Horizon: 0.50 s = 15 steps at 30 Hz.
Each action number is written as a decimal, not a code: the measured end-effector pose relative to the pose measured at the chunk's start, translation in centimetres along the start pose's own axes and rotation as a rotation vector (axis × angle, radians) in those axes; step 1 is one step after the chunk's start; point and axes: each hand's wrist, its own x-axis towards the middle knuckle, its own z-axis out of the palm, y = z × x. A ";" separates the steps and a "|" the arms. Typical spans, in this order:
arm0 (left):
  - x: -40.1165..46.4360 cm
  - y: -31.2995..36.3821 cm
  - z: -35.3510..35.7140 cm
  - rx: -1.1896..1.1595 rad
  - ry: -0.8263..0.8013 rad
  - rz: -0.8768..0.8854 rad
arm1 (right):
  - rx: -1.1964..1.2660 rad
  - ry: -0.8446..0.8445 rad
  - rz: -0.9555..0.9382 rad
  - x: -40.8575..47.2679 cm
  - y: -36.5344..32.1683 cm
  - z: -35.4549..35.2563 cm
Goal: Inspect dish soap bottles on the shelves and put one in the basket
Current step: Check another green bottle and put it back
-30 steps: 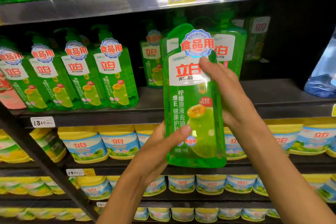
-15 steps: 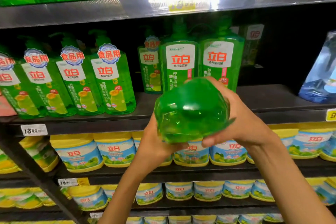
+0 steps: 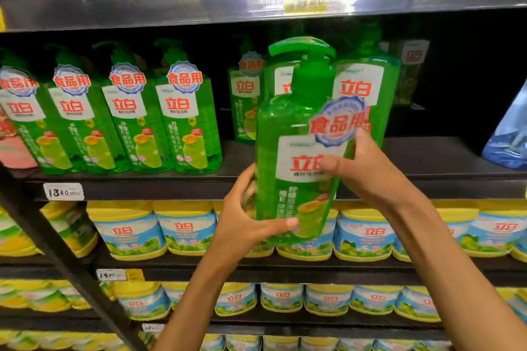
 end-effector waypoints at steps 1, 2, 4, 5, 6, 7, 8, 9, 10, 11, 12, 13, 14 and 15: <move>-0.1 -0.1 0.1 -0.019 -0.005 -0.015 | -0.059 0.009 0.011 0.3 -0.1 0.2; -0.2 -0.3 0.2 -0.036 -0.010 -0.033 | -0.094 0.028 0.001 0.5 -0.1 0.5; -0.6 -0.6 0.7 -0.056 -0.005 -0.060 | -0.054 0.082 -0.036 0.9 0.4 1.1; -0.9 -0.7 0.8 -0.070 0.006 -0.066 | -0.006 0.117 -0.039 1.1 0.7 1.5; -0.9 -0.8 1.0 -0.086 0.023 -0.070 | 0.043 0.150 -0.033 1.3 0.9 1.8; -0.9 -0.8 1.1 -0.098 0.040 -0.068 | 0.084 0.180 -0.022 1.5 1.1 2.1; -0.7 -0.8 1.0 -0.106 0.057 -0.056 | 0.114 0.205 -0.011 1.7 1.2 2.3; -0.4 -0.7 0.9 -0.108 0.072 -0.036 | 0.134 0.223 0.001 2.0 1.1 2.3; -0.1 -0.7 0.7 -0.106 0.089 -0.018 | 0.143 0.227 0.009 2.4 1.1 2.4; 0.4 -0.7 0.4 -0.099 0.110 -0.005 | 0.154 0.215 0.009 2.9 1.0 2.4; 0.9 -0.8 0.0 -0.091 0.131 0.008 | 0.167 0.192 0.004 3.3 1.1 2.4; 1.3 -0.9 -0.4 -0.078 0.143 0.026 | 0.182 0.167 -0.004 3.7 1.1 2.4; 1.8 -1.0 -0.8 -0.060 0.147 0.043 | 0.185 0.147 -0.014 4.2 1.1 2.5; 2.2 -1.1 -1.2 -0.043 0.152 0.052 | 0.173 0.128 -0.026 4.7 1.1 2.6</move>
